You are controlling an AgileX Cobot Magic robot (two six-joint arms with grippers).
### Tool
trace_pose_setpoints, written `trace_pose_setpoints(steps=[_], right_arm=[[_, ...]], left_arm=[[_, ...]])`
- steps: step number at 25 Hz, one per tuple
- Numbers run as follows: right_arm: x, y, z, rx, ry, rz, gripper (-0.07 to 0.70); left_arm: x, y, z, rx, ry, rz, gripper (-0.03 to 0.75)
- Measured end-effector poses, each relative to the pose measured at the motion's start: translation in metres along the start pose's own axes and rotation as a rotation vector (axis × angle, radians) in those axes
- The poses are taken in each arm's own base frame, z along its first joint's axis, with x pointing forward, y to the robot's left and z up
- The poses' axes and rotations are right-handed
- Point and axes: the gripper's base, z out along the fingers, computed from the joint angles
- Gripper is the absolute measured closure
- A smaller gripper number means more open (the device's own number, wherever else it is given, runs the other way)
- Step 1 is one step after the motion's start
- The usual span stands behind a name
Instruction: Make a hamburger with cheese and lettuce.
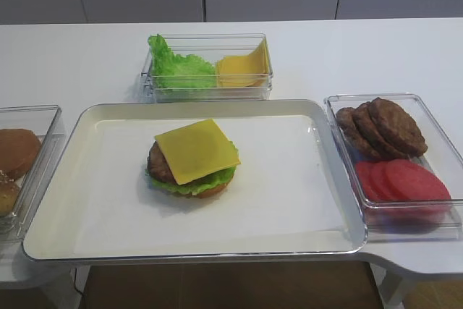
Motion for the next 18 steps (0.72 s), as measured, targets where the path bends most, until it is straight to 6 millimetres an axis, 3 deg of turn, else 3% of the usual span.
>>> trace_pose_setpoints(steps=[11,18], right_arm=[[0.062,-0.001,0.028,0.08,-0.076,0.054,0.328],[0.086,0.005,0.016,0.126,-0.257,0.024,0.346]], left_arm=[[0.0,0.0,0.0,0.0,0.0,0.0,0.302],[0.0,0.0,0.0,0.0,0.0,0.0,0.302]])
